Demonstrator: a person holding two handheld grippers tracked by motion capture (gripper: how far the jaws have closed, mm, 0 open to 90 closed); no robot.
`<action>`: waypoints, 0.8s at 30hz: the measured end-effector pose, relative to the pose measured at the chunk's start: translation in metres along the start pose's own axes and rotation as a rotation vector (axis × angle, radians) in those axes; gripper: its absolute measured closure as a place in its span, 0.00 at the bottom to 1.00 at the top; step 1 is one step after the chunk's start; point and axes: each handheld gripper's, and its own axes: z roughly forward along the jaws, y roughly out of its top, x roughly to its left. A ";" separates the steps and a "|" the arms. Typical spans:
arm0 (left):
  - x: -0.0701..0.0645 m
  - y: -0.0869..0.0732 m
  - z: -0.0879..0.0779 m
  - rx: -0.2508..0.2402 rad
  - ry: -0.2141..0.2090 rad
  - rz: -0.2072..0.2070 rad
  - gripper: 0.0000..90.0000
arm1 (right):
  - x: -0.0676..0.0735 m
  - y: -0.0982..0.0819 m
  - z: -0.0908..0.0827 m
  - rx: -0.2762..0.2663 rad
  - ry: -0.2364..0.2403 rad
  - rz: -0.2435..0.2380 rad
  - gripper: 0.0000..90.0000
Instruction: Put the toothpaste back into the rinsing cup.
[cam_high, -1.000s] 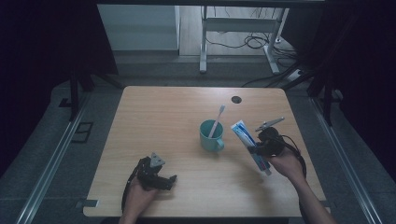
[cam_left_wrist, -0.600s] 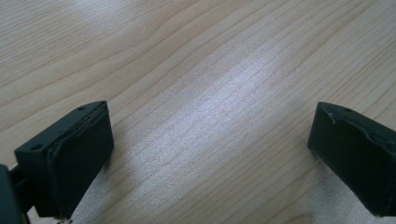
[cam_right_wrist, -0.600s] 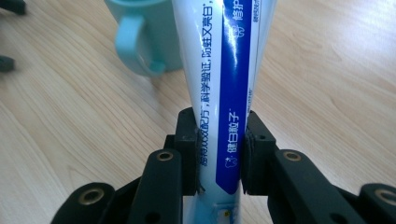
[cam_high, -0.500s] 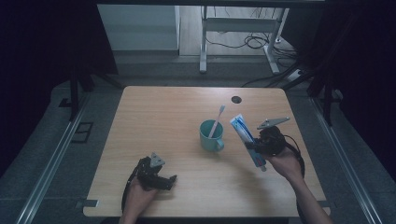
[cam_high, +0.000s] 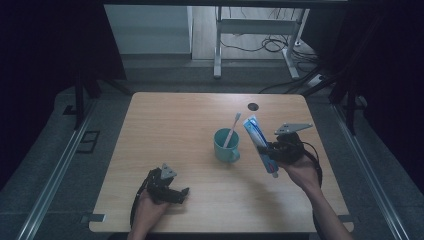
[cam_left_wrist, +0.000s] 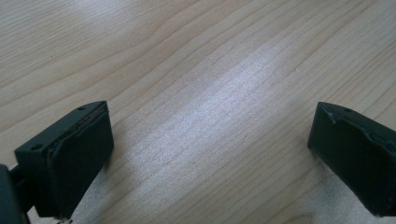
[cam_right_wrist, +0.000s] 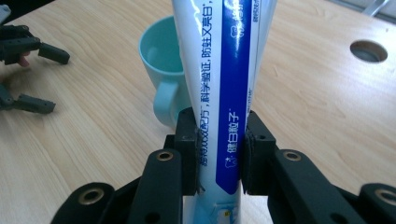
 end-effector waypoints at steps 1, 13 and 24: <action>0.000 0.000 0.000 0.000 0.000 0.000 0.00 | 0.001 0.001 0.000 -0.008 -0.001 -0.002 0.81; 0.000 0.000 0.000 -0.002 -0.001 0.001 0.01 | 0.008 0.016 0.003 -0.110 0.015 -0.005 0.81; 0.000 0.000 0.000 -0.002 -0.001 0.001 0.01 | 0.008 0.027 0.012 -0.161 0.021 0.021 0.81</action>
